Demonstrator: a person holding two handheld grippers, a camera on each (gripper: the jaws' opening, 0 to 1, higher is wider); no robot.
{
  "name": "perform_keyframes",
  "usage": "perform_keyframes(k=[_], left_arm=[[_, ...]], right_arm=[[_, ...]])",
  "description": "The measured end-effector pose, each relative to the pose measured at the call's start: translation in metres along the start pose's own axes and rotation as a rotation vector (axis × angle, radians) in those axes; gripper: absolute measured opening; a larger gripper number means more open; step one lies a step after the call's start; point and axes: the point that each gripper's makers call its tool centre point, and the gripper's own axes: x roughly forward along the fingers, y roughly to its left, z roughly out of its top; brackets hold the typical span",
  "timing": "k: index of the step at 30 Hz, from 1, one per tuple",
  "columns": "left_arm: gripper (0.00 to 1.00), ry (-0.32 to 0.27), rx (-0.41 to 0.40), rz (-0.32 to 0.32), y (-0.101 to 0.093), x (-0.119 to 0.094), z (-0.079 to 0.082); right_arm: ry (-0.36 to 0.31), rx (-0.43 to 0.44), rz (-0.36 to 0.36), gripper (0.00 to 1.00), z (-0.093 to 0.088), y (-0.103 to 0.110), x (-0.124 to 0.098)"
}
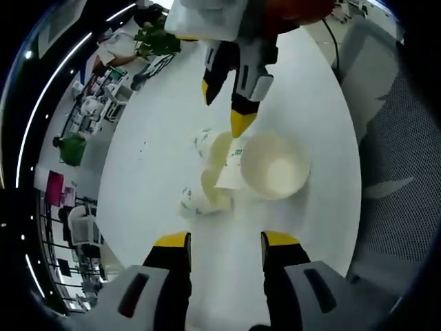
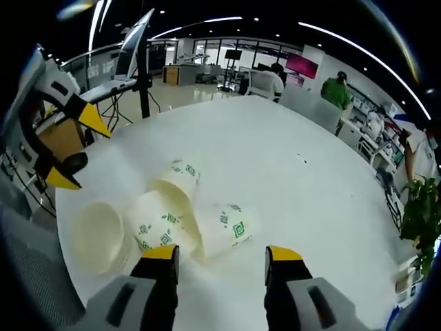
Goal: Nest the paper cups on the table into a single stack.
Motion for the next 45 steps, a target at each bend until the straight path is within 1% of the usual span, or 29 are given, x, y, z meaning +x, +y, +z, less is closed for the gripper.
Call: perform_keyframes(k=[1,3,4,6,9,13,15,20,23,25,30,31,34,36,37,40,45], left_arm=[[0.39,-0.008,-0.013,-0.004,0.0,0.0,0.0],[0.39,-0.058,-0.111,-0.028,-0.003,-0.002,0.004],[0.39,-0.076,-0.155,-0.036,-0.003,0.0,0.002],[0.39,-0.106,-0.218,-0.043,-0.002,0.001,0.001],[0.39,-0.111,-0.248,-0.052,-0.001,0.002,-0.004],[0.38,-0.117,-0.285,-0.055,0.0,0.001,-0.005],[0.38,-0.128,-0.312,-0.055,0.002,0.0,-0.005],[0.38,-0.124,-0.319,-0.049,0.003,-0.001,-0.005],[0.38,-0.12,-0.325,-0.046,0.003,-0.001,-0.007],[0.38,-0.123,-0.332,-0.044,0.004,-0.001,-0.006],[0.39,-0.134,-0.375,-0.034,0.006,-0.003,-0.008],[0.39,-0.131,-0.374,-0.028,0.006,-0.003,-0.009],[0.4,-0.116,-0.356,-0.019,0.006,-0.004,-0.011],[0.4,-0.11,-0.347,-0.013,0.005,-0.007,-0.012],[0.4,-0.103,-0.338,-0.007,0.005,-0.007,-0.013],[0.4,-0.089,-0.316,0.004,0.007,-0.007,-0.014],[0.4,-0.06,-0.254,0.017,0.005,-0.008,-0.012]], right_arm=[[0.002,-0.002,-0.003,0.48,-0.001,0.0,0.002],[0.004,0.001,-0.009,0.48,-0.002,-0.002,0.002],[0.005,0.004,-0.01,0.48,-0.002,-0.003,0.002],[0.006,0.013,-0.016,0.48,-0.003,-0.006,0.005],[0.006,0.028,-0.017,0.47,-0.005,-0.007,0.007],[0.007,0.02,-0.025,0.47,-0.006,-0.008,0.01],[0.0,0.041,-0.033,0.45,-0.005,-0.012,0.013],[-0.004,0.051,-0.043,0.44,-0.003,-0.011,0.017],[0.001,0.048,-0.051,0.44,0.0,-0.013,0.026],[0.001,0.05,-0.055,0.44,0.001,-0.013,0.027],[0.013,0.023,-0.07,0.44,0.001,-0.014,0.04],[0.015,0.021,-0.075,0.44,0.002,-0.015,0.038],[0.02,0.027,-0.087,0.44,0.0,-0.017,0.046],[0.024,0.031,-0.092,0.44,0.001,-0.018,0.045],[0.025,0.03,-0.098,0.44,0.001,-0.019,0.05],[0.024,0.034,-0.107,0.43,0.002,-0.021,0.049],[0.008,0.044,-0.119,0.37,0.002,-0.023,0.059]])
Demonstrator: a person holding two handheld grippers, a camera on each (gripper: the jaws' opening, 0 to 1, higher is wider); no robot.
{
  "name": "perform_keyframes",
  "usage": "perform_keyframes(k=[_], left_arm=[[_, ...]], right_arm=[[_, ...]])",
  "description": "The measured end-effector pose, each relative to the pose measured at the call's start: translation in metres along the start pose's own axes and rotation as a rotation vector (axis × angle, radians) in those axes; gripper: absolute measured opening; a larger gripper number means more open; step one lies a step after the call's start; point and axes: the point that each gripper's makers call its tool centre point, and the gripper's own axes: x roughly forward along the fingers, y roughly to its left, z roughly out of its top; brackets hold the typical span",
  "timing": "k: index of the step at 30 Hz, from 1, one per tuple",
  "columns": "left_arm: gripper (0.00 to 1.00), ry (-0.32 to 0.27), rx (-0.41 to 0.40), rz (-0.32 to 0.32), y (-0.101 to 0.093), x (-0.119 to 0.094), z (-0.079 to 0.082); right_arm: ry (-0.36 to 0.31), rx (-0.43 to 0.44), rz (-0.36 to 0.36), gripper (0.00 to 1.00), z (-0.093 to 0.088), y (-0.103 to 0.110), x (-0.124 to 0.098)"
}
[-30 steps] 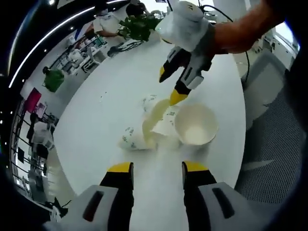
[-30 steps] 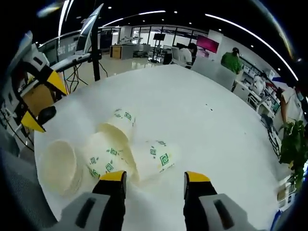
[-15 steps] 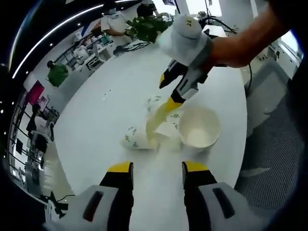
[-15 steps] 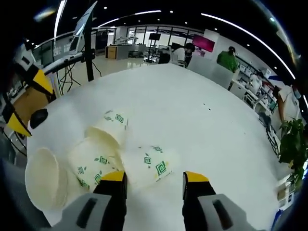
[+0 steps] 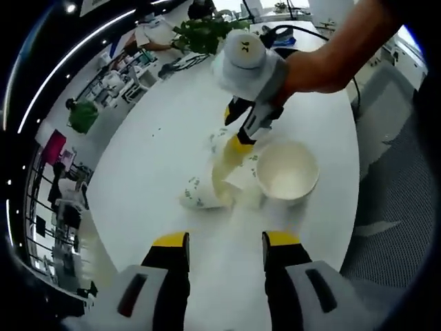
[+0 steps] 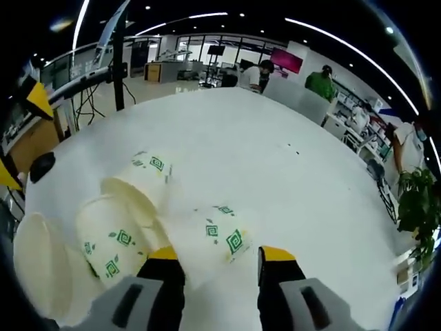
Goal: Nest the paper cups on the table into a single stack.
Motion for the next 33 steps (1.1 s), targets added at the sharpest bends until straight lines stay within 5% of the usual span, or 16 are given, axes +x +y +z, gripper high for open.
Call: perform_keyframes(k=[7,17,33], left_arm=[[0.4,0.021,0.048,0.008,0.001,0.001,-0.001],[0.4,0.029,0.063,0.009,0.001,0.005,-0.001],[0.4,0.024,0.071,0.017,0.001,0.001,0.004]], right_arm=[[-0.021,0.011,-0.016,0.3,0.003,-0.004,0.006],[-0.042,0.007,-0.059,0.0,0.01,-0.022,0.013],[-0.075,0.004,-0.062,0.0,0.018,-0.042,0.003]])
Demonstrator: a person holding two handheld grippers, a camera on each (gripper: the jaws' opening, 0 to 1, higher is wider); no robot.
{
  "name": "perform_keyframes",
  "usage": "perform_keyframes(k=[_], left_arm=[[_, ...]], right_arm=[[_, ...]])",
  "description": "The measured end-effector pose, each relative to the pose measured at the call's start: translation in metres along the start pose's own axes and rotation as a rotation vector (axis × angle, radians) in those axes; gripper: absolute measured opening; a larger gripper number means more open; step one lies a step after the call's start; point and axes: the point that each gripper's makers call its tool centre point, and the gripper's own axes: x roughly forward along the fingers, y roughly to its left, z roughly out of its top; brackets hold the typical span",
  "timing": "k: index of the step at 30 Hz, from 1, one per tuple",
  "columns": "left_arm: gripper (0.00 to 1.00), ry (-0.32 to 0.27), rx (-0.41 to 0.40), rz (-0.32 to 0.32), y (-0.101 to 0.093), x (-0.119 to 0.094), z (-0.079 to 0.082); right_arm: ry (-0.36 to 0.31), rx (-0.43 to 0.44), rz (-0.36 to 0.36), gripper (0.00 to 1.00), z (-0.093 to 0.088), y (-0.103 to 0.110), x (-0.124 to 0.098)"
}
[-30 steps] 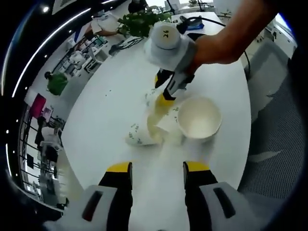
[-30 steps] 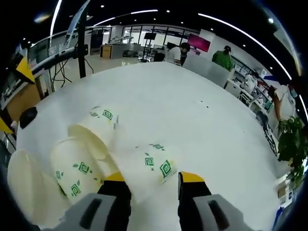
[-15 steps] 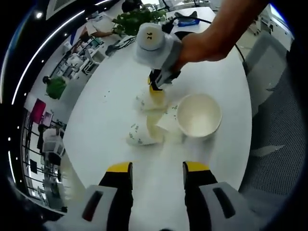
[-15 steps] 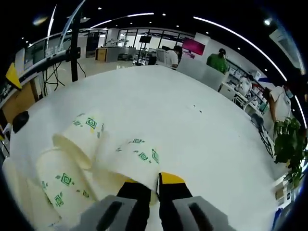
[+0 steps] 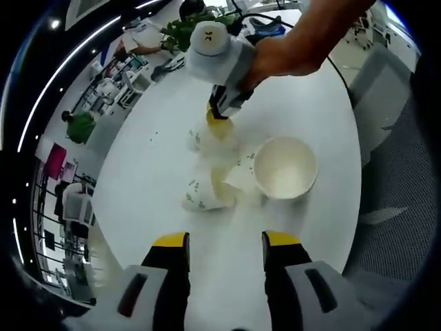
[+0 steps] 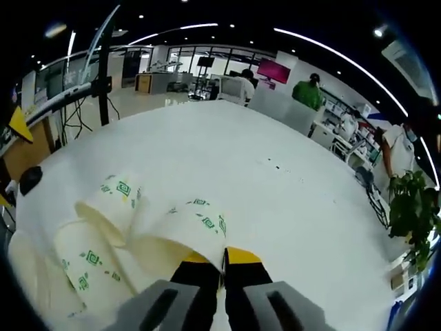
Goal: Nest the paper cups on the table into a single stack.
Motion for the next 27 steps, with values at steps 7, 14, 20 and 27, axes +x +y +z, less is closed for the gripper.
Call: perform_keyframes(k=[7,14,20,27], left_arm=[[0.41,-0.008,-0.008,-0.008,-0.003,0.002,0.002],[0.41,-0.009,0.005,-0.003,-0.002,0.004,0.003],[0.41,-0.023,-0.018,-0.01,-0.004,0.004,0.006],[0.41,-0.054,-0.068,-0.018,-0.003,0.004,0.009]], right_arm=[[0.002,-0.02,0.009,0.0,0.002,-0.005,-0.012],[-0.003,-0.046,0.021,0.0,0.008,-0.01,-0.027],[-0.003,-0.068,0.023,0.0,0.006,-0.017,-0.036],[0.0,-0.07,0.019,0.0,0.006,-0.026,-0.044]])
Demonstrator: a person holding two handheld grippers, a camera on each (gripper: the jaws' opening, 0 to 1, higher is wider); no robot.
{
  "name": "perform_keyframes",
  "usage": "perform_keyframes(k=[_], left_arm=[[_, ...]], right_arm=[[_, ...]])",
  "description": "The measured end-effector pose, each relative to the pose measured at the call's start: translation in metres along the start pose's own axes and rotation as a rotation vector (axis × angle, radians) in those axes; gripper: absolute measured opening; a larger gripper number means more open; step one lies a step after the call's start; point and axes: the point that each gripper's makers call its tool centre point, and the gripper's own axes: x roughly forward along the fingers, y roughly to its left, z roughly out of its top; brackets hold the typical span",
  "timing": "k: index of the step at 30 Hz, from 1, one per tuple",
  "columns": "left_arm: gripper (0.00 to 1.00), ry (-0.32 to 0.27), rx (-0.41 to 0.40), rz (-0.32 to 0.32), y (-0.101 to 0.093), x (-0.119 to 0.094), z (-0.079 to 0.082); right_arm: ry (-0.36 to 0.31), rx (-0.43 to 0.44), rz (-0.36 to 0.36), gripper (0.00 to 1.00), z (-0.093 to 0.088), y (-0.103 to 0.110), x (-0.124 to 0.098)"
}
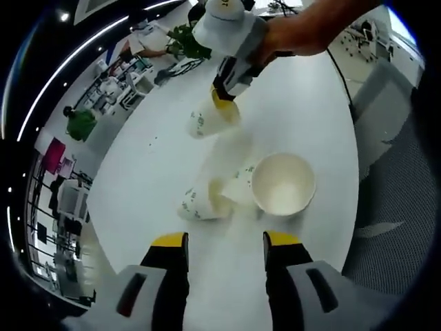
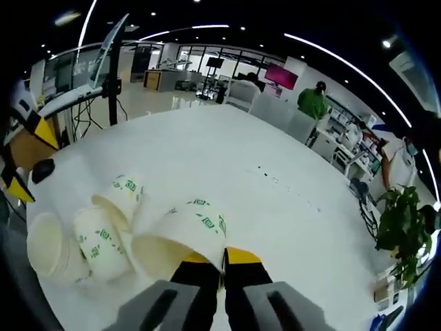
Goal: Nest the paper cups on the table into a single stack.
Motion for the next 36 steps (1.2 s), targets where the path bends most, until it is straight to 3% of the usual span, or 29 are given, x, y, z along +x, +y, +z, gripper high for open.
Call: perform_keyframes(k=[4,16,21,22,30,36], left_arm=[[0.41,0.002,-0.012,0.002,0.001,0.001,-0.004],[0.42,-0.034,-0.147,-0.019,-0.003,0.001,-0.01],[0.42,-0.049,-0.181,-0.018,-0.004,-0.002,-0.008],[0.42,-0.053,-0.191,-0.017,-0.004,-0.002,-0.009],[0.44,-0.082,-0.265,-0.025,-0.007,-0.002,-0.008],[0.44,-0.079,-0.274,-0.017,-0.007,0.0,-0.012]], right_arm=[[-0.011,-0.015,0.001,0.0,0.006,-0.004,-0.013],[-0.046,-0.112,0.05,0.0,0.03,0.002,-0.034],[-0.031,-0.143,0.083,0.0,0.033,0.005,-0.038],[0.0,-0.16,0.096,0.0,0.029,0.006,-0.037],[0.01,-0.182,0.129,0.0,0.033,0.014,-0.044],[0.03,-0.24,0.208,0.0,0.042,0.029,-0.054]])
